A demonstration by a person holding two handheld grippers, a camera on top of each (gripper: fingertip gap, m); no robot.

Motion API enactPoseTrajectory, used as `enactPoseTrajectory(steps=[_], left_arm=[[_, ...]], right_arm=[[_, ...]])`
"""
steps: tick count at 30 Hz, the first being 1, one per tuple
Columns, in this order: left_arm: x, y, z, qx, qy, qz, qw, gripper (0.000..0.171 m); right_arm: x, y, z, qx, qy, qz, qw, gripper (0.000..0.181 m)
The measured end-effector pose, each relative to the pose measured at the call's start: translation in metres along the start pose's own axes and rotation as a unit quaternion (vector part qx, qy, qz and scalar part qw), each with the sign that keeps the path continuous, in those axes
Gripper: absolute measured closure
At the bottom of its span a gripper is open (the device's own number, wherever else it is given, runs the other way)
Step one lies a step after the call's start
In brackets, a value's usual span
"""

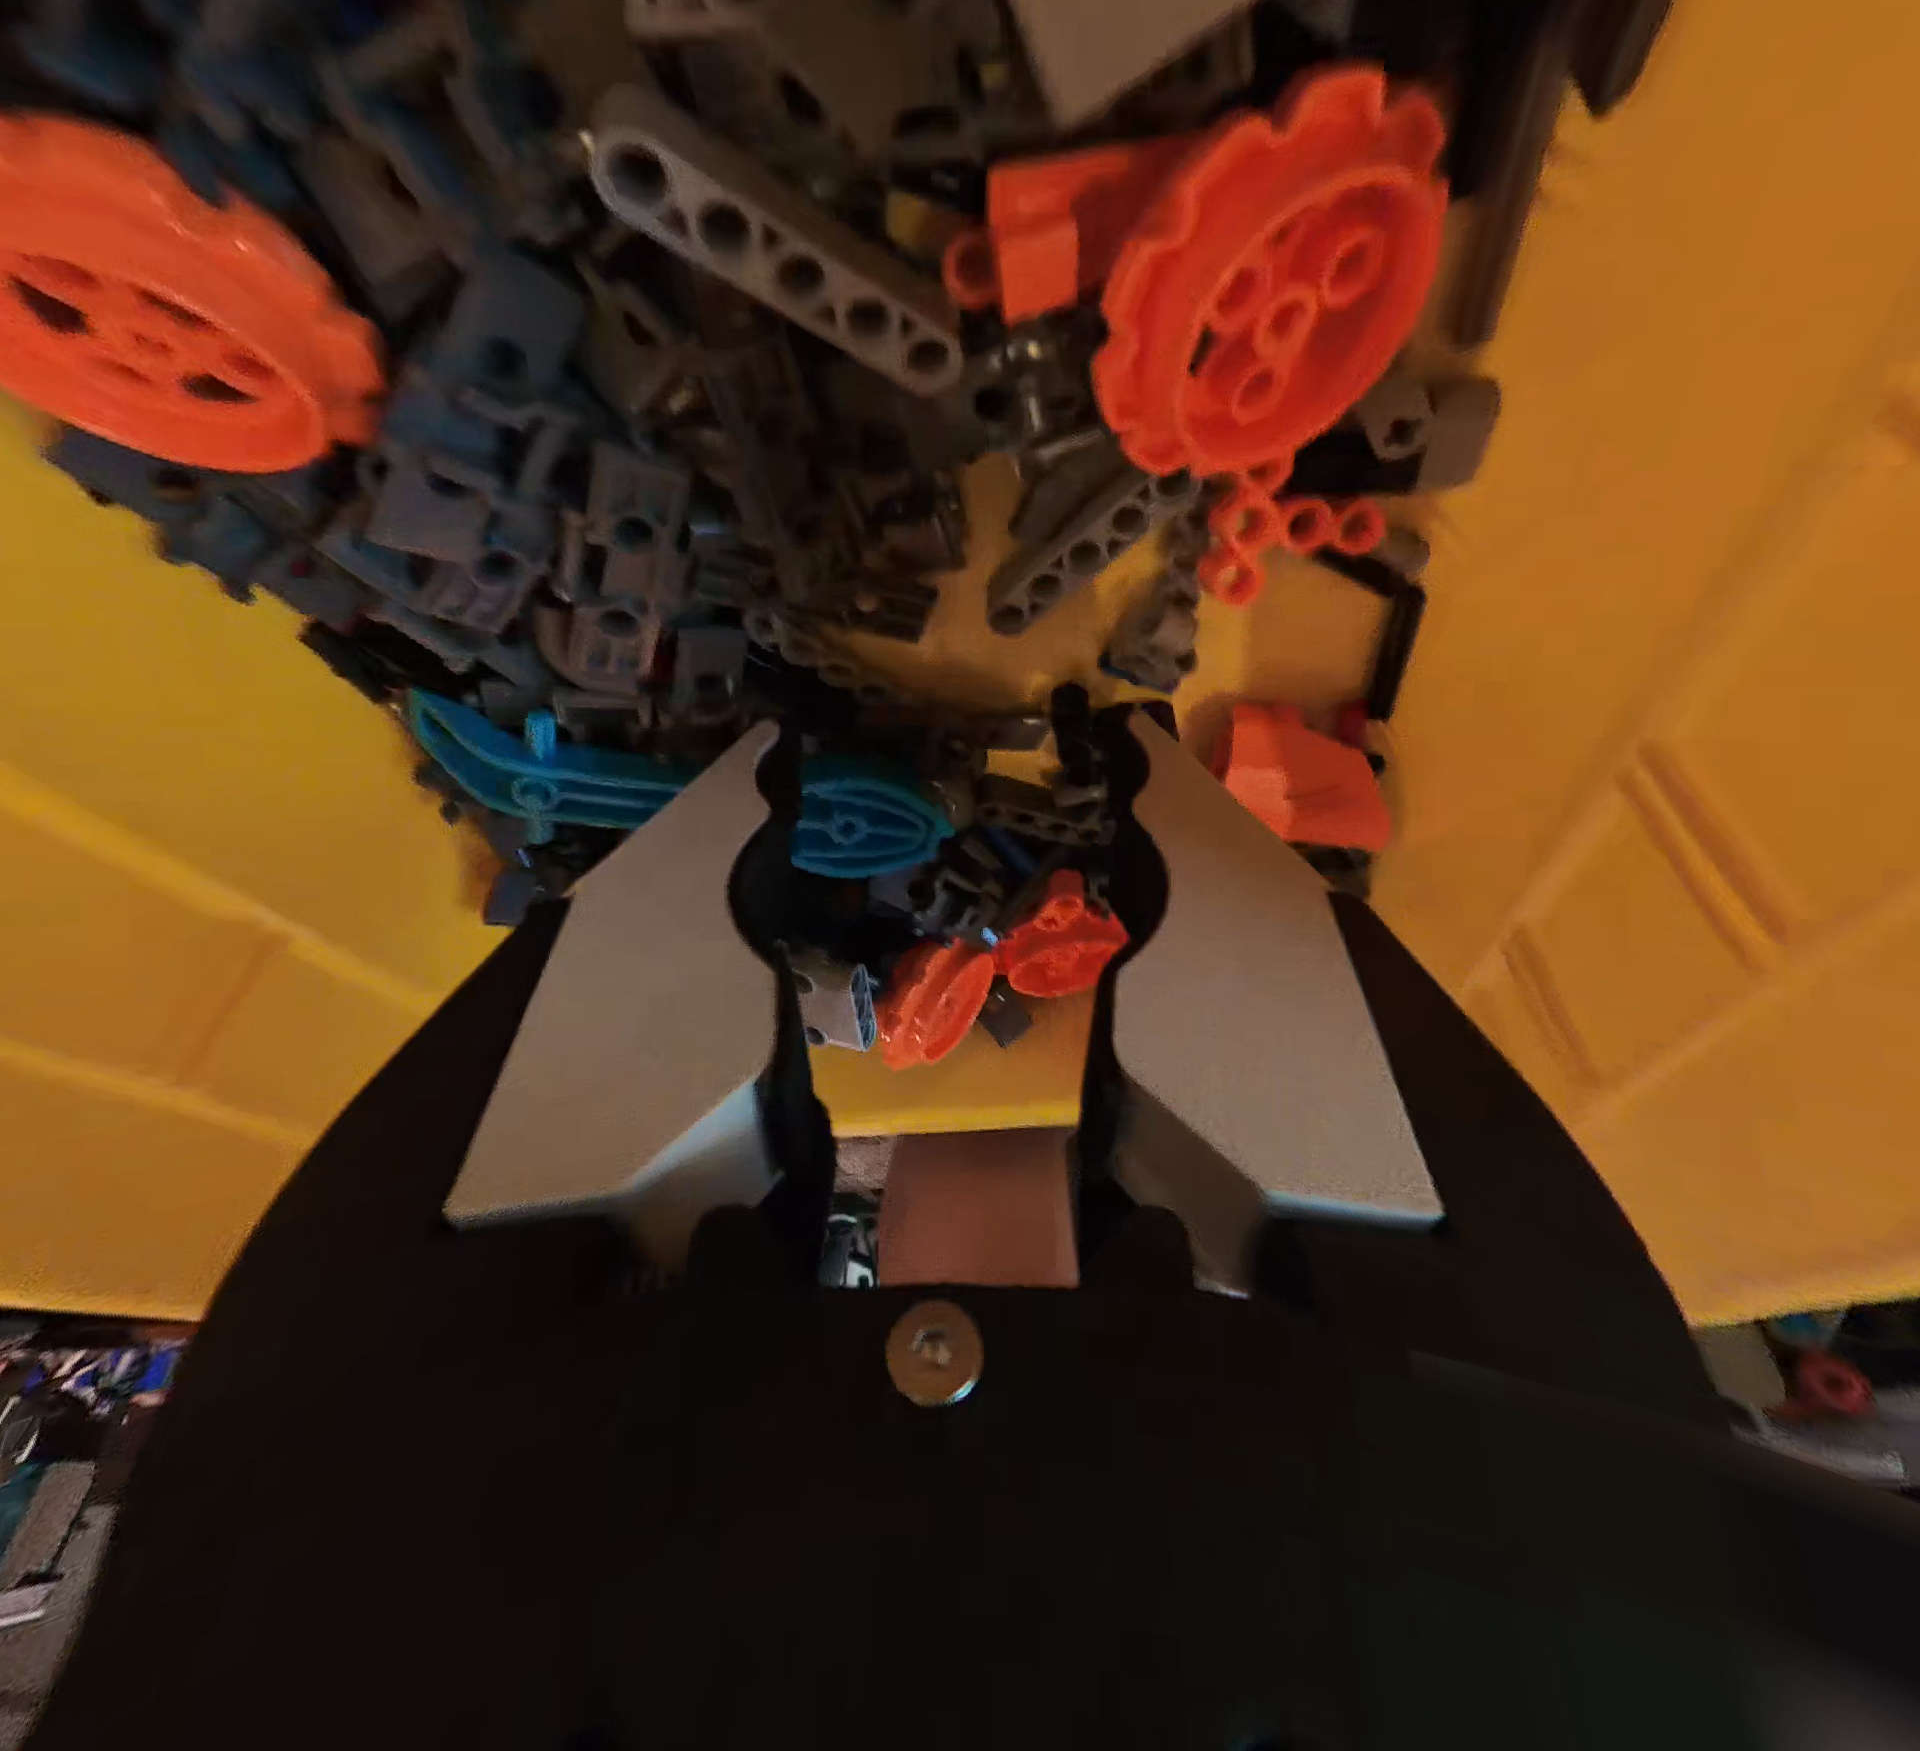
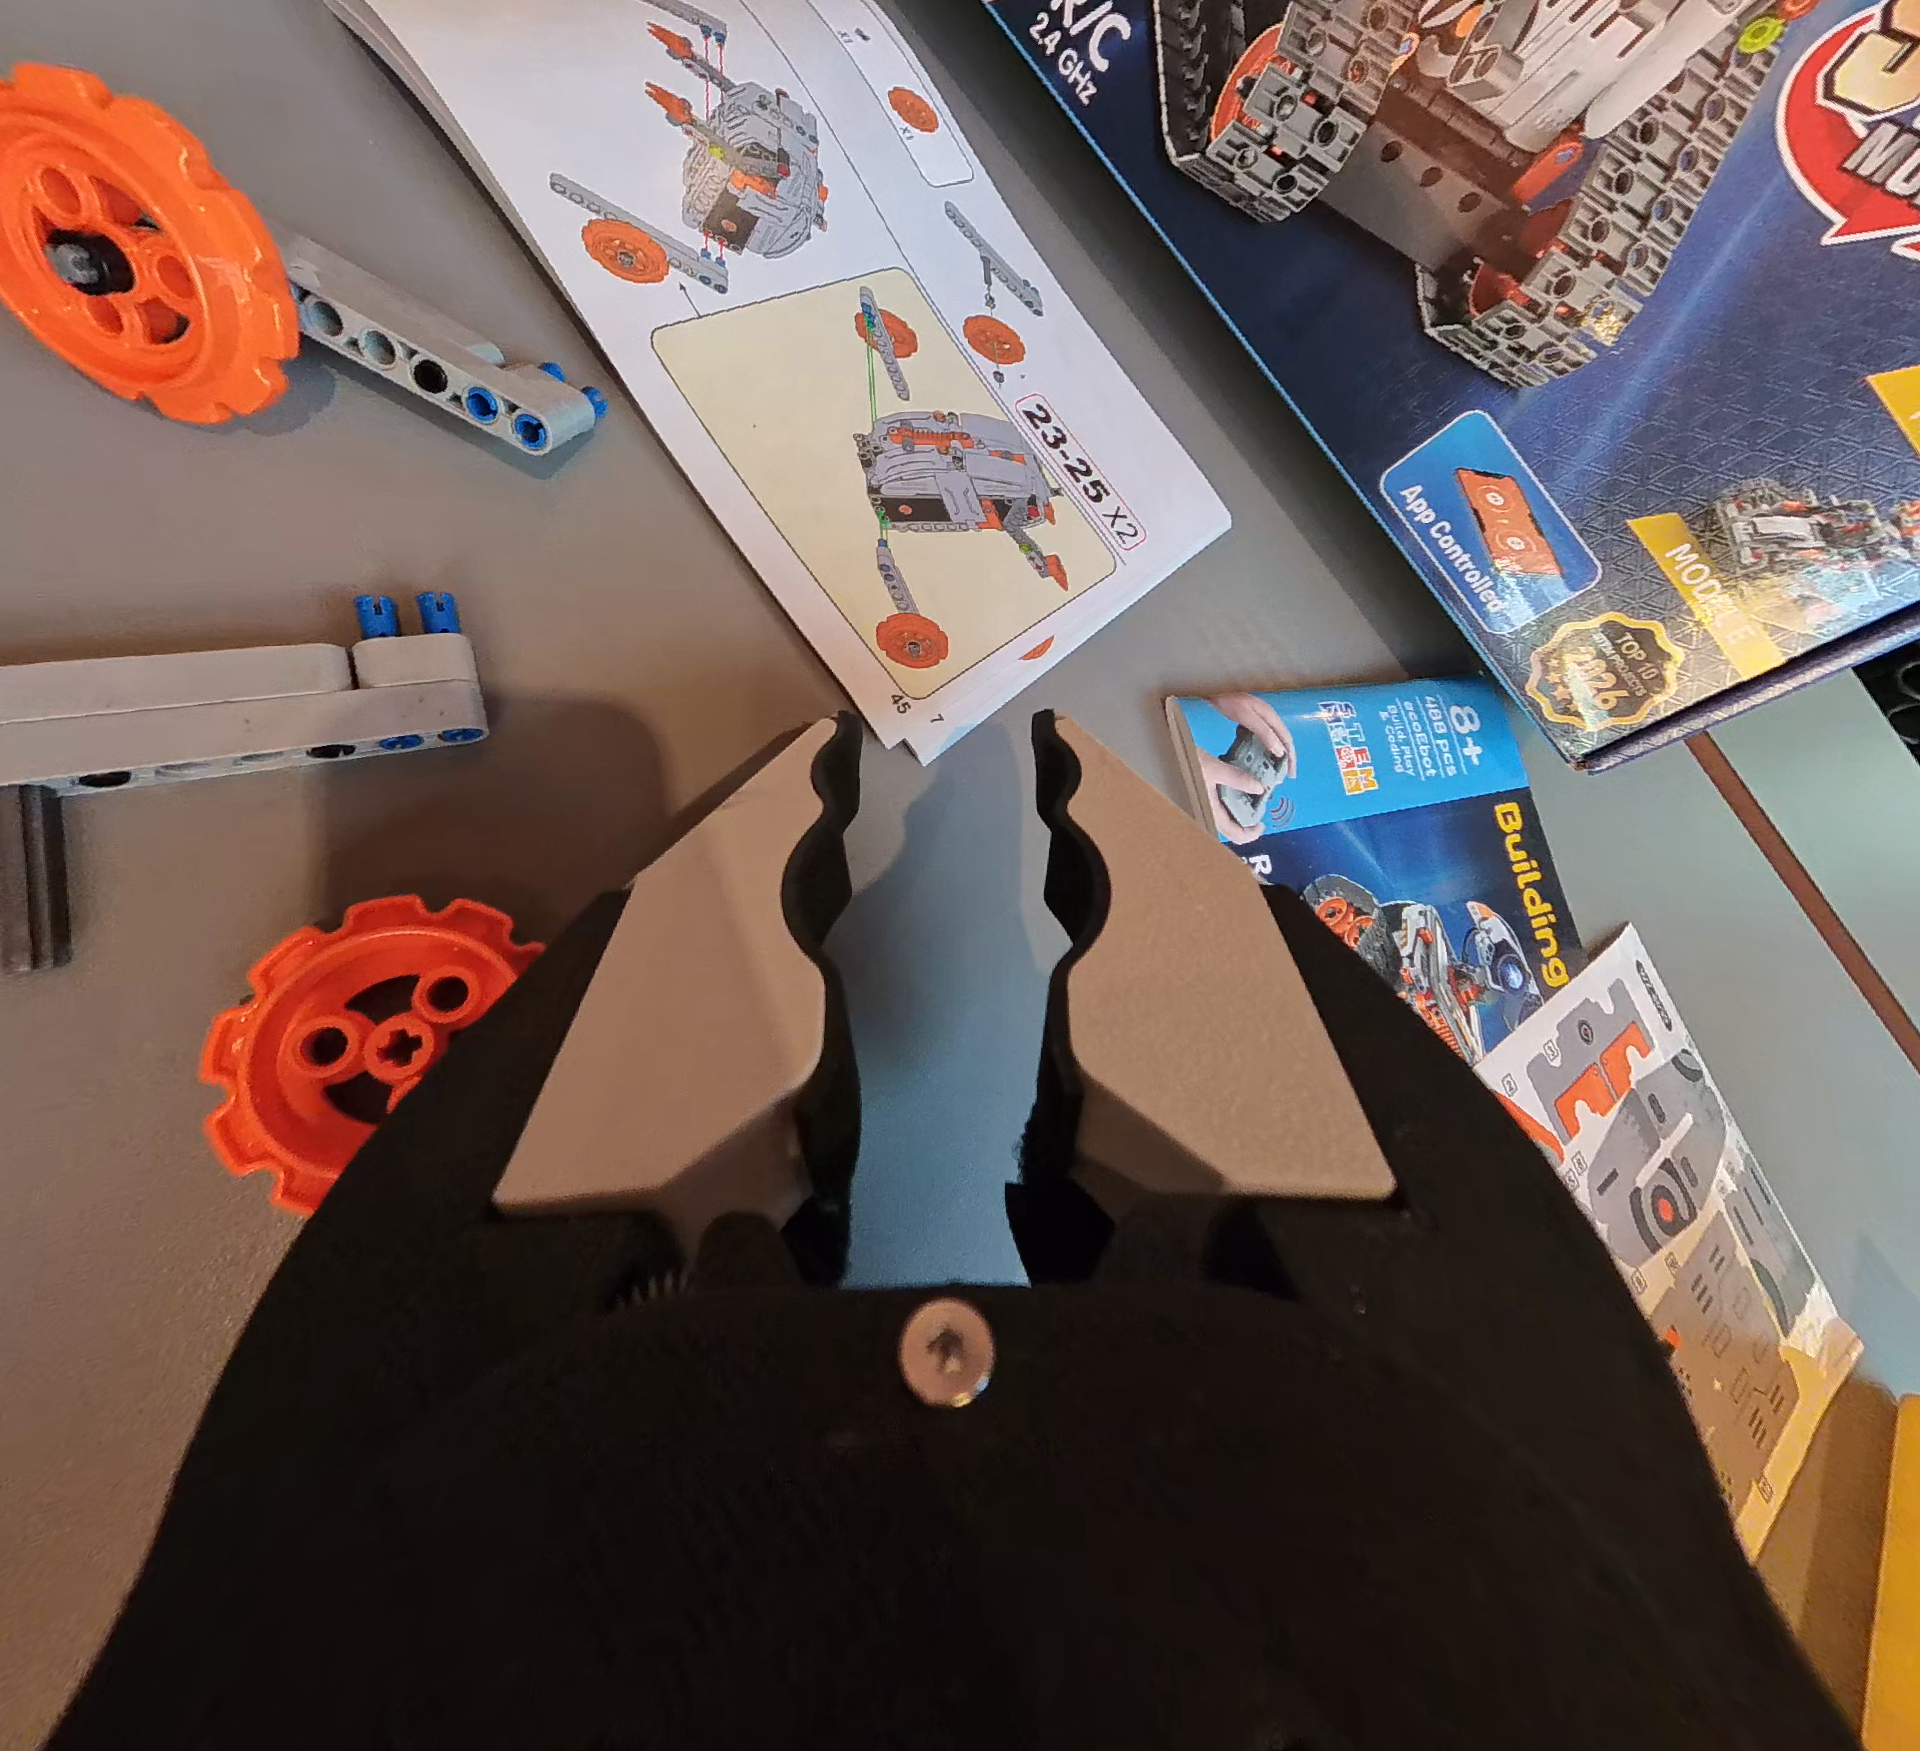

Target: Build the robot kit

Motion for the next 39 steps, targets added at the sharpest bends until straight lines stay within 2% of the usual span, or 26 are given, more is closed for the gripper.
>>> enactPoseTrajectory(steps=[7,10,12,15,17,23,24,26,28,31,32,35,38,39], left_arm=[[-0.022,0.020,-0.012,-0.061,0.019,0.074,0.995,0.107],[-0.028,0.039,-0.006,-0.077,-0.010,0.135,0.988,0.107],[-0.030,0.046,0.005,-0.042,-0.051,0.162,0.985,0.115],[-0.028,0.045,0.012,0.007,-0.060,0.154,0.986,0.120],[-0.027,0.045,0.012,0.005,-0.055,0.150,0.987,0.126],[-0.023,0.032,0.010,-0.003,-0.057,0.112,0.992,0.127],[-0.022,0.028,0.011,-0.008,-0.060,0.100,0.993,0.132],[-0.020,0.016,0.012,0.011,-0.074,0.080,0.994,0.169],[-0.019,0.010,0.012,-0.008,-0.074,0.062,0.995,0.170],[-0.020,-0.001,0.006,0.019,-0.050,0.038,0.998,0.171],[-0.022,0.000,0.003,0.009,-0.042,0.035,0.998,0.168],[-0.029,0.020,0.003,-0.040,-0.042,0.096,0.994,0.131],[-0.029,0.041,0.014,-0.035,-0.069,0.162,0.984,0.114],[-0.027,0.046,0.013,-0.031,-0.057,0.168,0.984,0.112]], right_arm=[[0.000,0.000,0.000,0.000,0.000,-0.002,1.000,0.149],[0.000,0.000,0.000,0.000,0.000,0.001,1.000,0.149],[0.000,0.000,0.000,0.000,0.000,0.002,1.000,0.149],[0.000,0.000,0.000,-0.001,-0.001,0.000,1.000,0.149],[0.000,0.000,0.000,0.000,-0.001,0.001,1.000,0.149],[0.000,0.000,0.000,0.000,-0.001,0.001,1.000,0.149],[0.000,0.000,0.000,0.000,-0.001,0.001,1.000,0.149],[0.000,0.000,0.000,0.000,-0.001,0.002,1.000,0.149],[0.000,0.000,0.000,0.001,-0.001,0.003,1.000,0.149],[0.000,0.000,0.000,0.001,-0.001,0.002,1.000,0.150],[0.000,0.000,0.000,0.001,-0.001,0.002,1.000,0.150],[0.000,0.000,0.000,0.001,-0.001,0.004,1.000,0.150],[0.000,0.000,0.000,0.001,-0.001,0.003,1.000,0.150],[0.000,0.000,0.000,0.001,-0.001,0.002,1.000,0.150]])
Point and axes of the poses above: each gripper's, where its closed fingertips meet, z out along the fingers, x out of its top, y = z × x across the jaws, the point moved 10 cm from there along -z, back along the fingers, and after that the axes turned 8 degrees about -x, right-handed, at the moved point
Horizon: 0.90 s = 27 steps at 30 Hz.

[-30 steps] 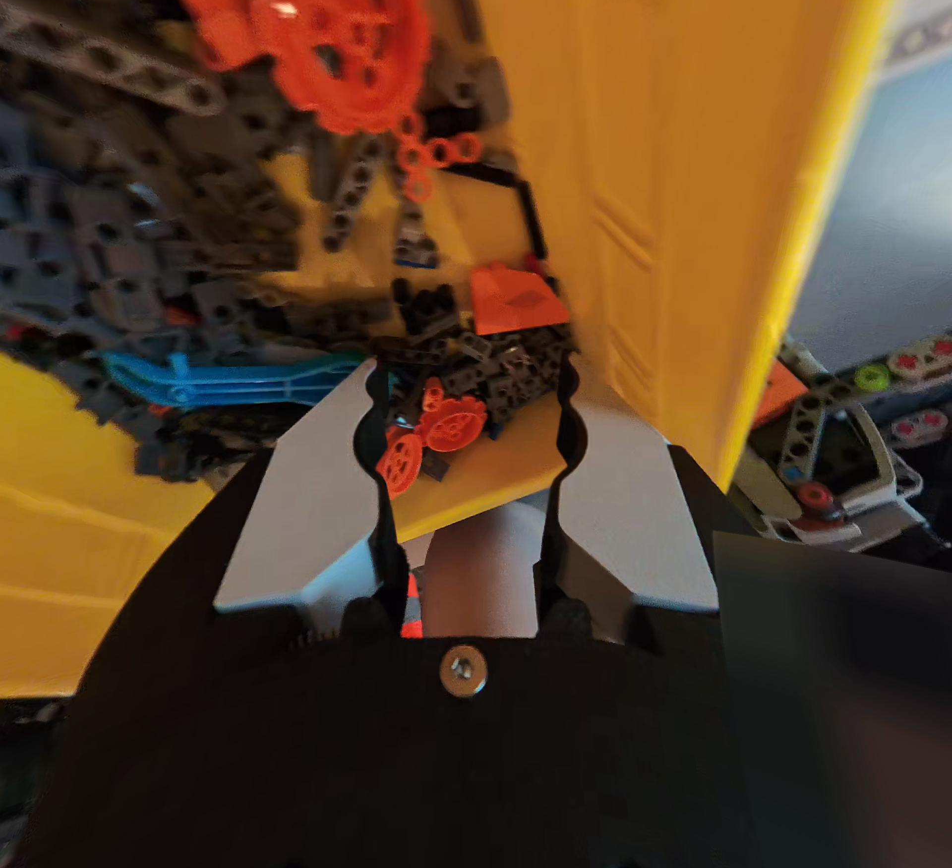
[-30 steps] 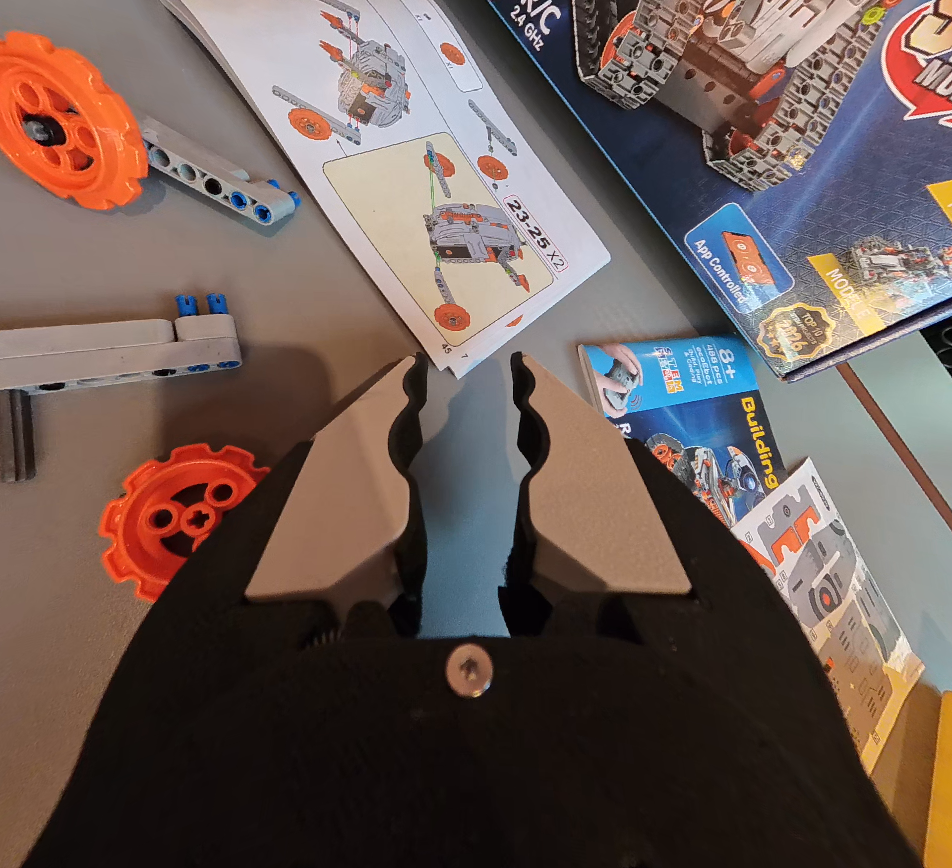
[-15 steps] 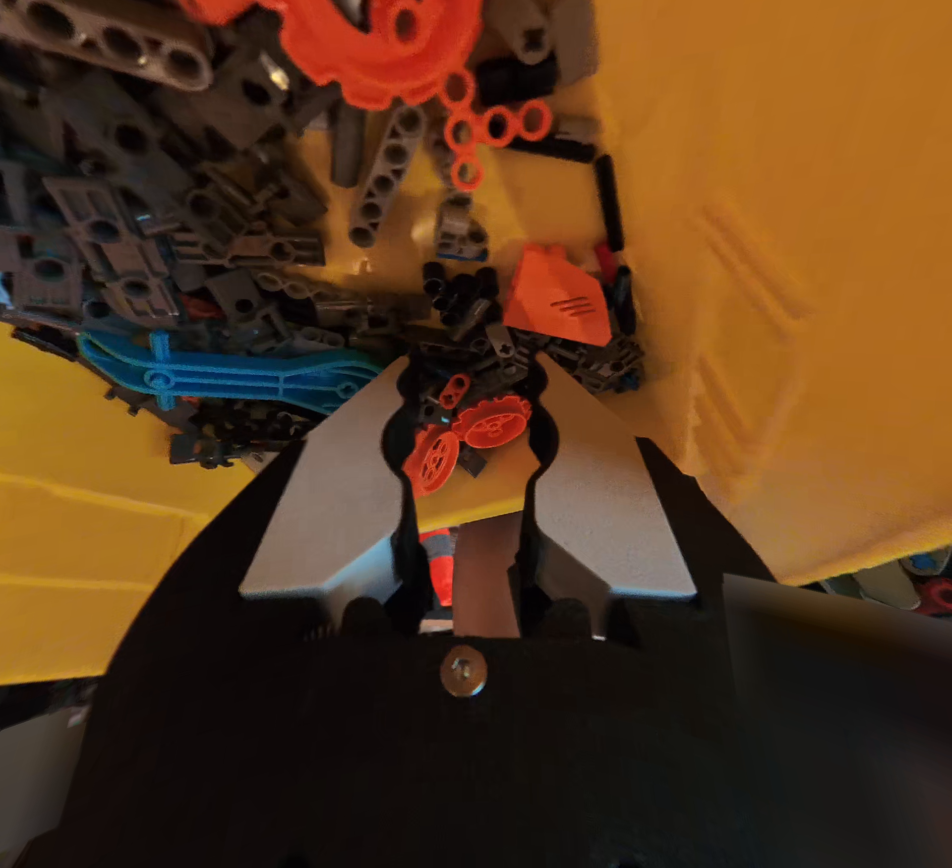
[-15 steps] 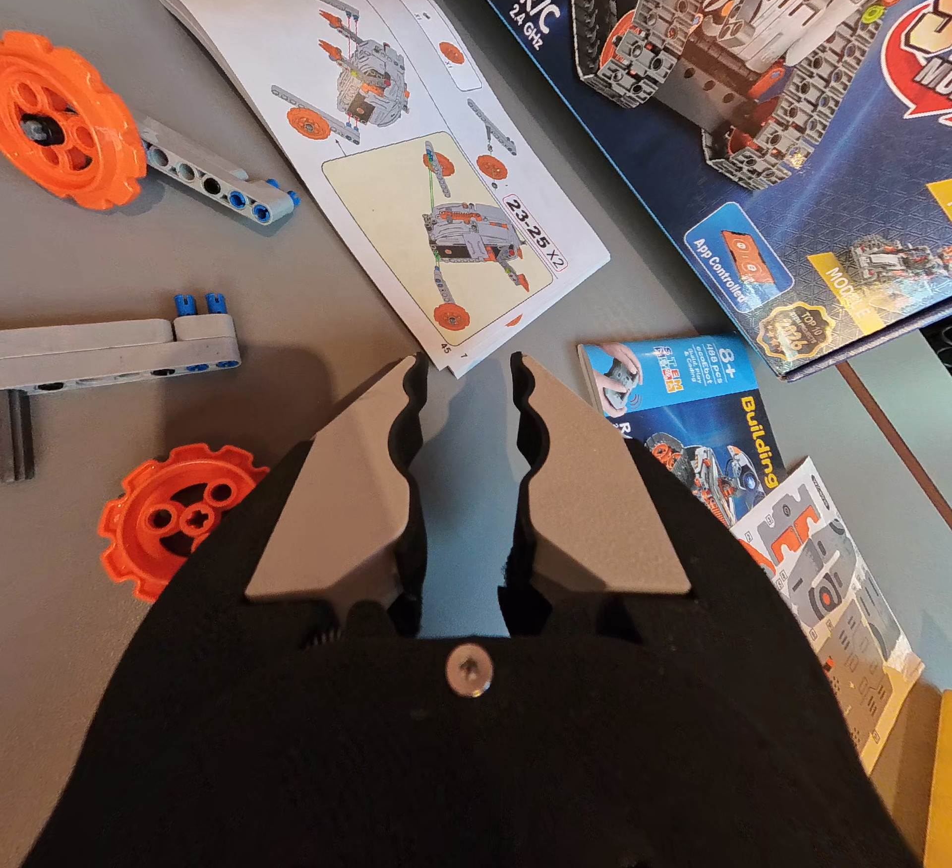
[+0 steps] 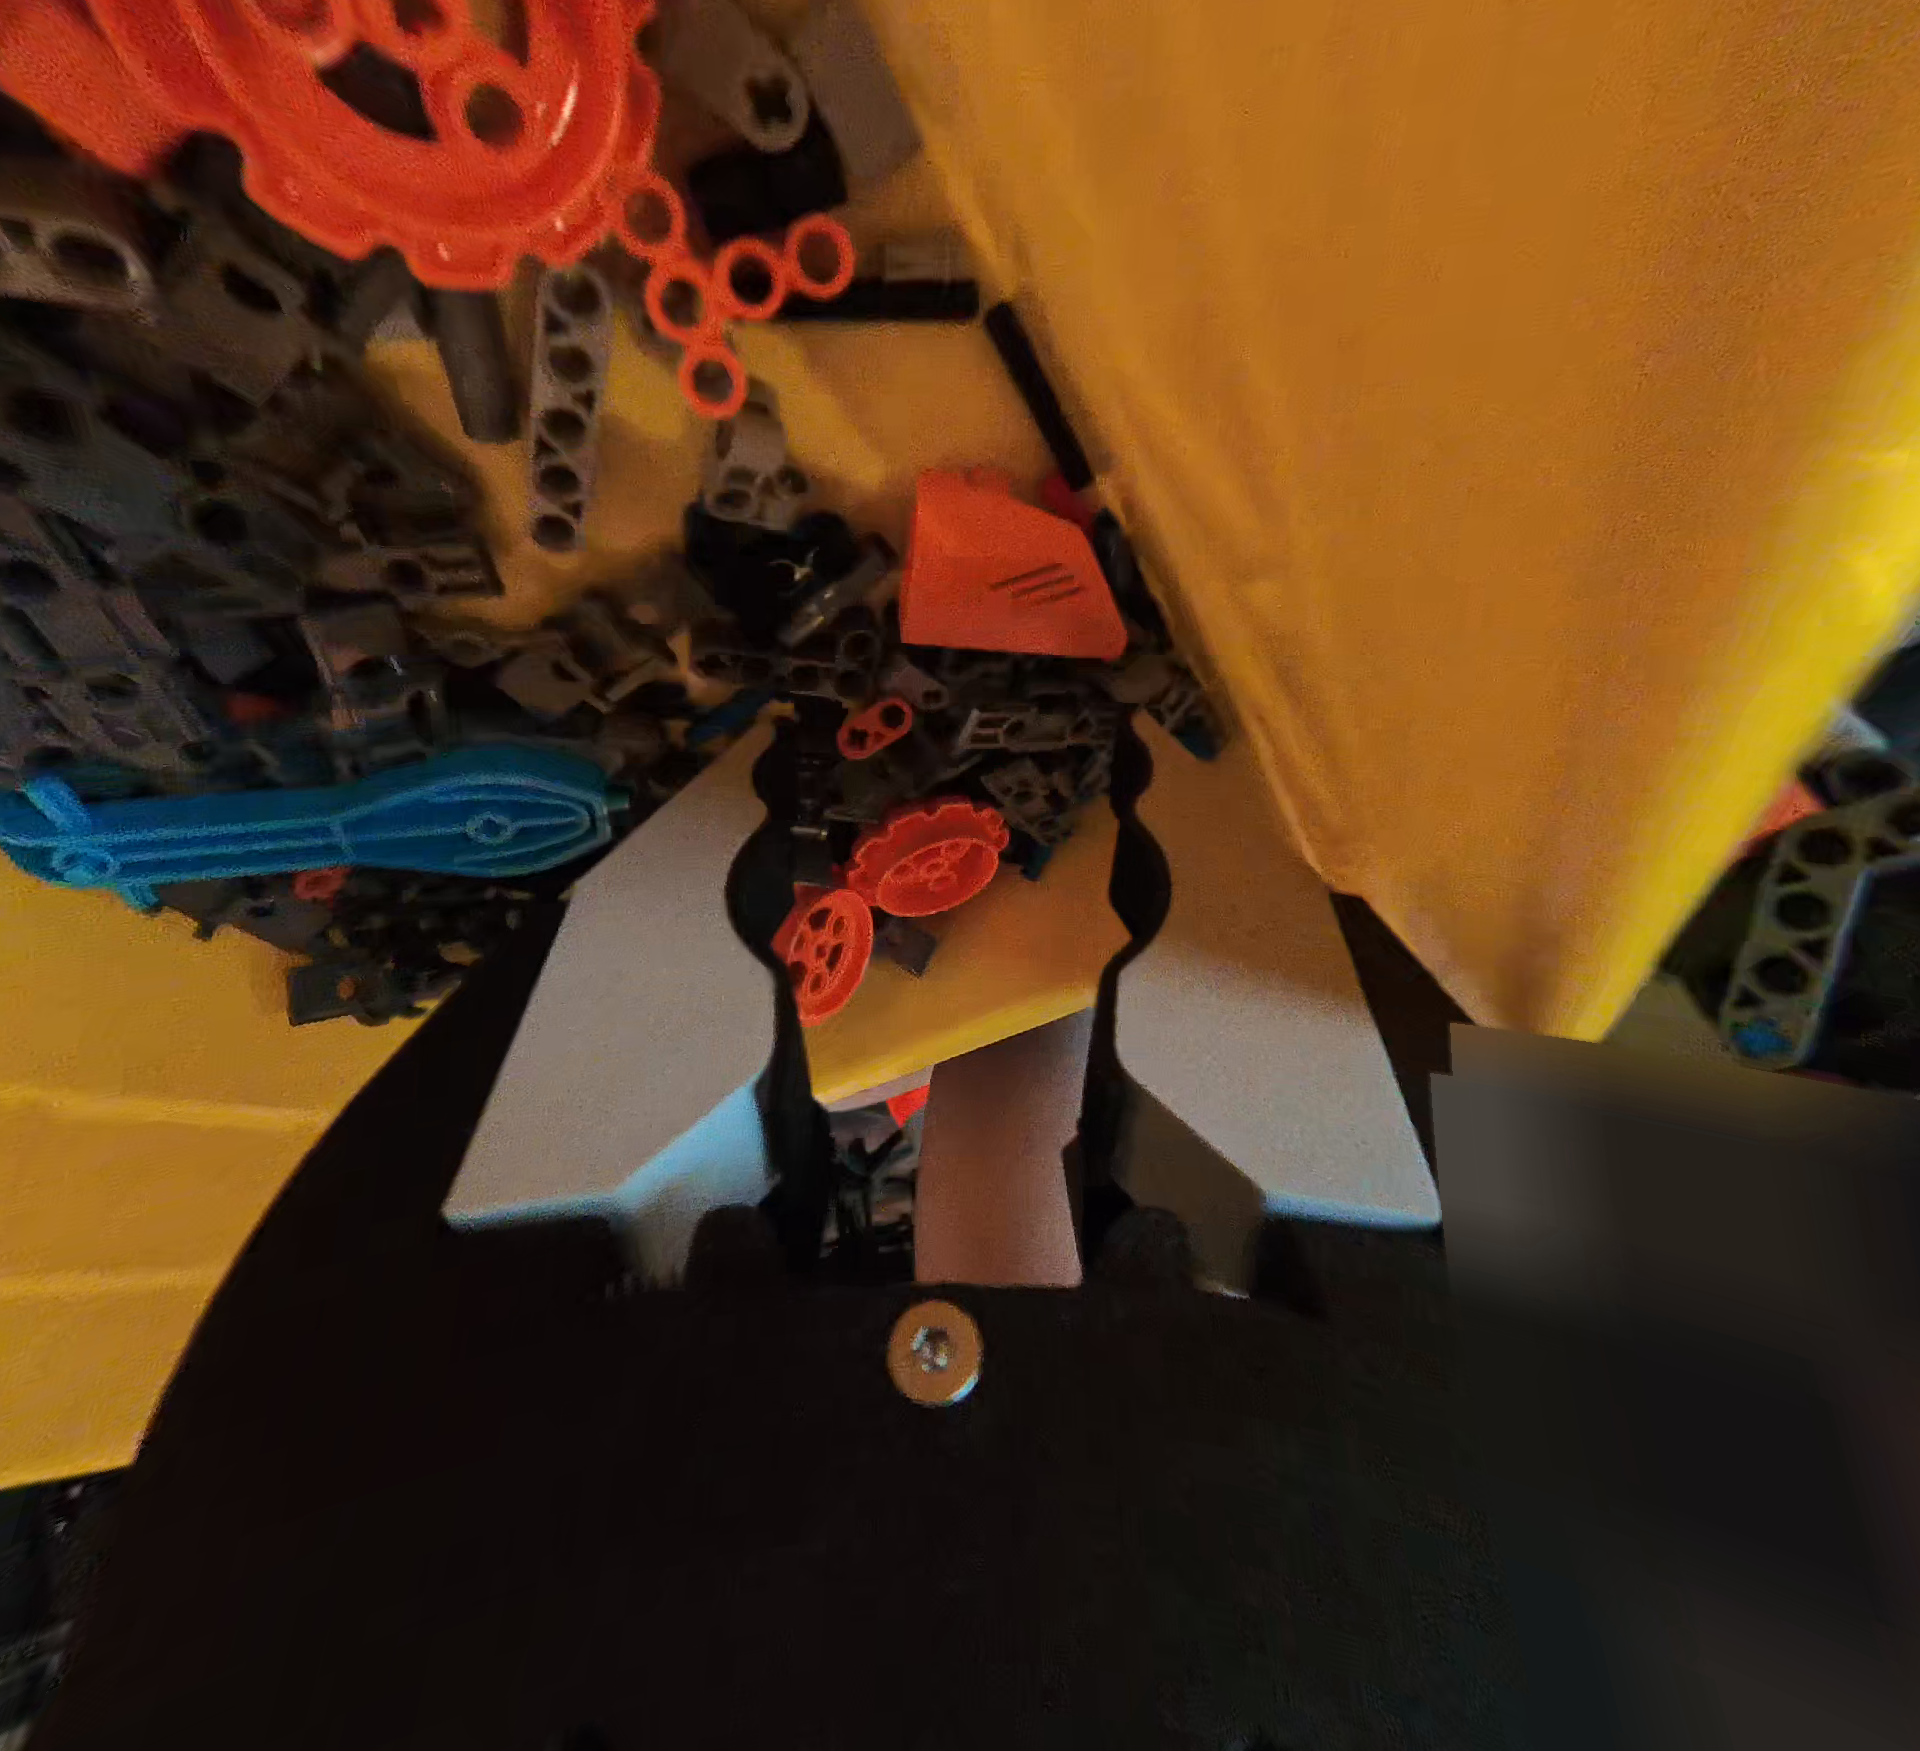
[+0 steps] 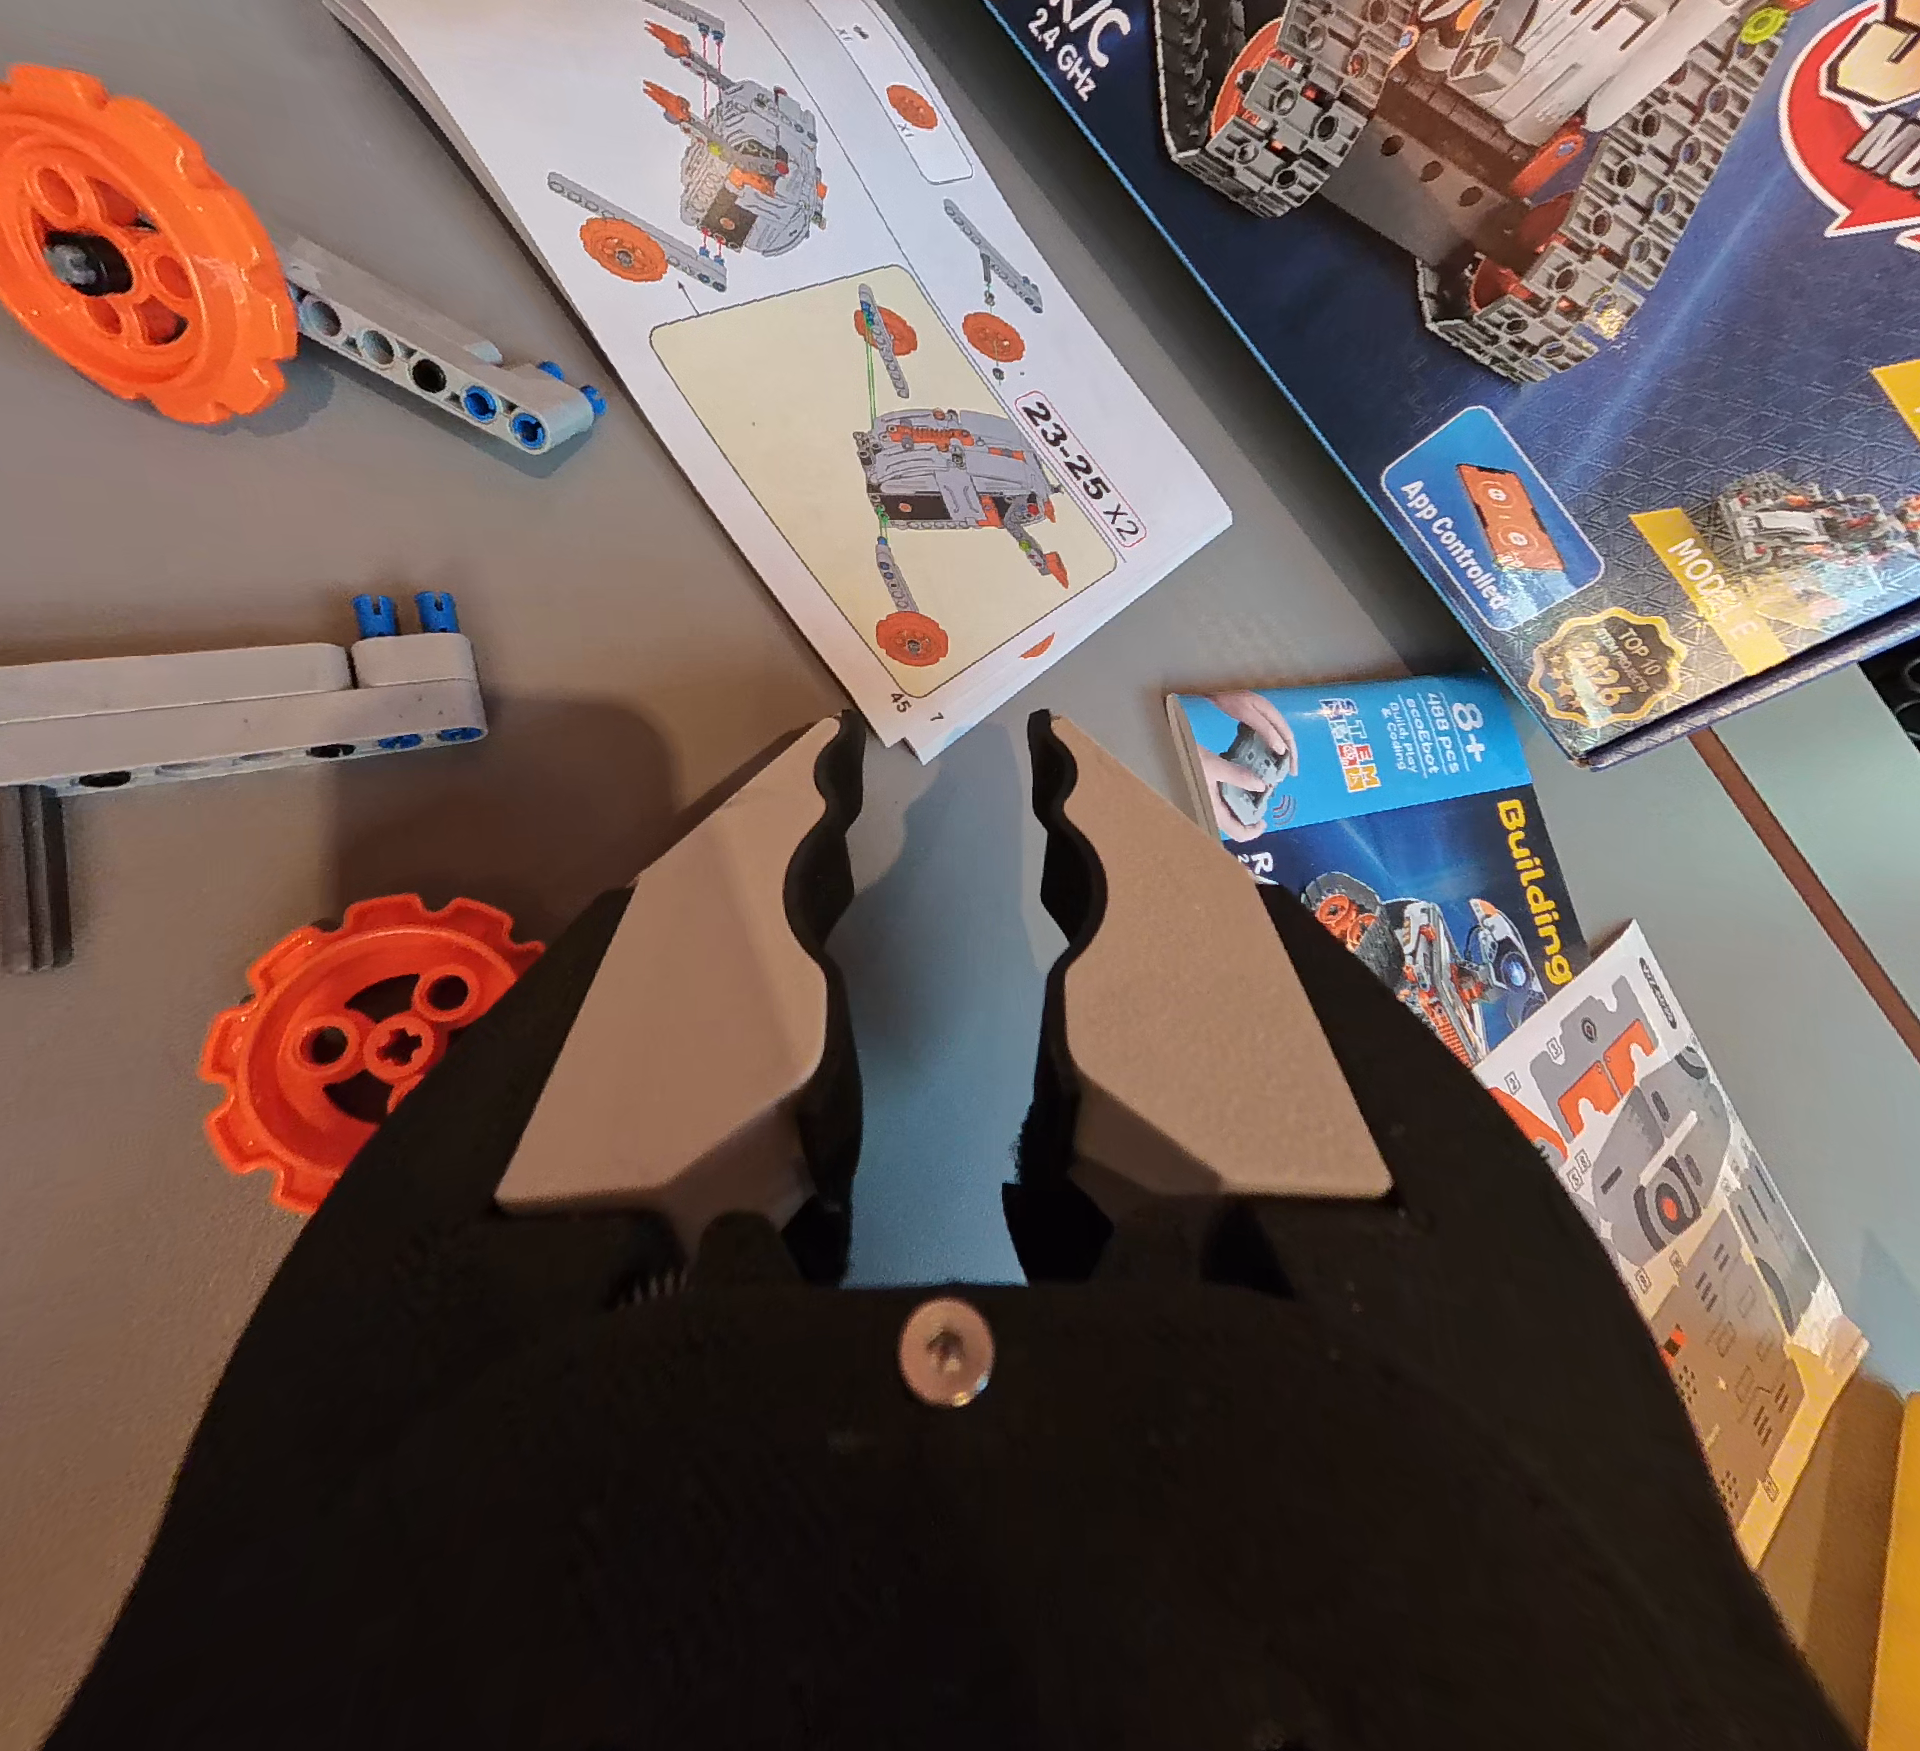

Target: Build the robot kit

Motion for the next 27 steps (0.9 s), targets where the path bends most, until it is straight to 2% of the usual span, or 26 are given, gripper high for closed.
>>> enactPoseTrajectory(steps=[2,4,6,7,11,16,21,24,27], left_arm=[[0.005,-0.001,0.000,0.033,0.010,-0.008,0.999,0.125],[0.007,-0.006,-0.001,0.049,0.019,-0.027,0.998,0.122],[0.007,-0.013,-0.004,0.062,0.021,-0.045,0.997,0.145],[0.007,-0.016,-0.004,0.067,0.016,-0.054,0.996,0.152],[-0.001,-0.029,0.007,0.051,-0.050,-0.097,0.993,0.157],[0.000,-0.033,-0.003,0.066,-0.014,-0.096,0.993,0.162],[0.002,-0.037,-0.013,0.053,0.030,-0.103,0.993,0.156],[-0.005,-0.029,-0.002,0.024,-0.017,-0.071,0.997,0.134],[0.000,-0.025,0.000,0.052,-0.028,-0.052,0.997,0.131]], right_arm=[[0.000,0.000,0.000,0.000,0.000,-0.001,1.000,0.150],[0.000,0.000,0.000,0.001,0.000,0.001,1.000,0.150],[0.000,0.000,0.000,0.001,0.000,0.002,1.000,0.150],[0.000,0.000,0.000,0.001,0.000,0.001,1.000,0.150],[0.000,0.000,0.000,0.001,0.000,0.001,1.000,0.150],[0.000,0.000,0.000,0.002,0.001,0.001,1.000,0.151],[0.000,0.000,0.000,0.002,0.000,0.001,1.000,0.151],[0.000,0.000,0.000,0.002,0.000,0.003,1.000,0.151],[0.000,0.000,0.000,0.003,0.000,0.005,1.000,0.151]])
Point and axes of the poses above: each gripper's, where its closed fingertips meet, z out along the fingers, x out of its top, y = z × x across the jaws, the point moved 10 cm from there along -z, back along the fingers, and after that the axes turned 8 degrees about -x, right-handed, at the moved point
